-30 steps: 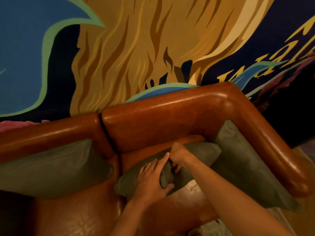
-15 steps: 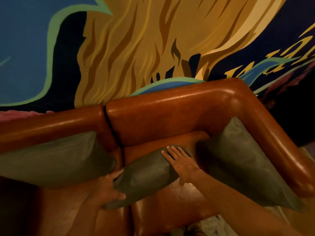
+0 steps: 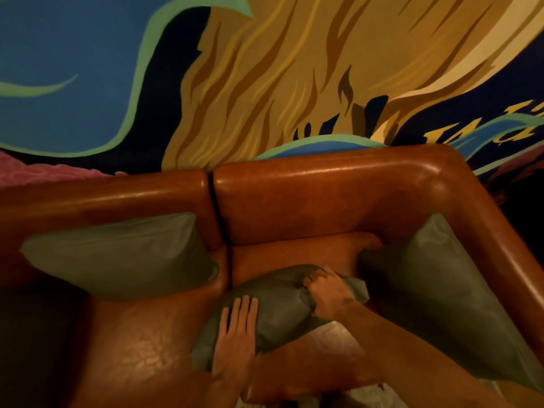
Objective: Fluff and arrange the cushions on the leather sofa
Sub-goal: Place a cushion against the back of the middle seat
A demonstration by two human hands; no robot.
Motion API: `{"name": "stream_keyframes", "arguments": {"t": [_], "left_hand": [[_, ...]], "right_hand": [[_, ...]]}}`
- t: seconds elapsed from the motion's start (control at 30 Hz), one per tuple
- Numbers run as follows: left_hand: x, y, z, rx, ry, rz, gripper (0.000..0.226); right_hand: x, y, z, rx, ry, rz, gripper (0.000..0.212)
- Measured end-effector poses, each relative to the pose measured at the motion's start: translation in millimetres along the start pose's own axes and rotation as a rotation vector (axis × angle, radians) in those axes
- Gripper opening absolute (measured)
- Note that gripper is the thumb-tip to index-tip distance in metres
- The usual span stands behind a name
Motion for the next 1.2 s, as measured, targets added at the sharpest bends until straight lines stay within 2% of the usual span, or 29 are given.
{"name": "stream_keyframes", "arguments": {"t": [0.07,0.1,0.17,0.23,0.3,0.37,0.53,0.63,0.73,0.8,0.87,0.93,1.0,1.07,1.1,1.2], "left_hand": [[0,2,5,0.04,-0.082,0.003,0.092],[0,-1,7,0.028,-0.082,0.0,0.09],[2,-12,1,-0.027,-0.032,-0.014,0.102],[5,-27,-20,0.023,-0.027,-0.021,0.086],[11,-45,-51,0.139,-0.013,-0.005,0.063],[18,-68,-77,0.18,-0.013,-0.022,0.05],[37,-128,-141,0.065,0.022,-0.15,0.028],[39,-173,-166,-0.076,0.025,-0.23,0.046],[35,-218,-178,-0.138,0.039,-0.266,0.067],[28,-241,-176,-0.14,0.042,-0.299,0.074],[23,-256,-177,-0.049,-0.01,-0.296,0.062],[26,-262,-178,0.148,-0.094,-0.263,0.061],[35,-253,-175,0.262,-0.101,-0.302,0.095],[44,-237,-163,0.345,-0.04,-0.382,0.124],[49,-229,-152,0.337,0.005,-0.421,0.132],[49,-224,-116,0.175,0.074,-0.465,0.15]], "right_hand": [[-2,2,-2,-0.012,0.007,-0.008,0.052],[-3,3,-5,-0.014,0.014,-0.003,0.046],[-1,3,-16,-0.015,0.015,0.022,0.039],[8,1,-33,-0.043,0.039,0.045,0.034],[21,-1,-50,-0.079,0.101,0.049,0.04],[43,-7,-66,-0.095,0.093,0.071,0.048],[103,-32,-103,-0.098,0.005,0.102,0.059],[137,-56,-124,-0.094,-0.068,0.135,0.073],[165,-84,-139,-0.093,-0.109,0.174,0.079],[178,-100,-144,-0.046,-0.128,0.2,0.08],[187,-108,-143,0.038,-0.153,0.209,0.09],[187,-110,-134,0.072,-0.144,0.179,0.125],[184,-108,-119,0.054,-0.103,0.135,0.151],[182,-109,-104,0.045,-0.047,0.134,0.159],[182,-110,-97,0.044,-0.016,0.15,0.16],[186,-114,-85,0.085,0.042,0.213,0.157]]}}
Point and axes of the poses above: each hand's wrist, its own y-axis away from the middle knuckle, its own z-axis out of the palm, x = y × z, the point moved 6 cm from there along -y, towards the middle knuckle, and after that the axes turned 2 degrees about -x, right-handed, at the moved point
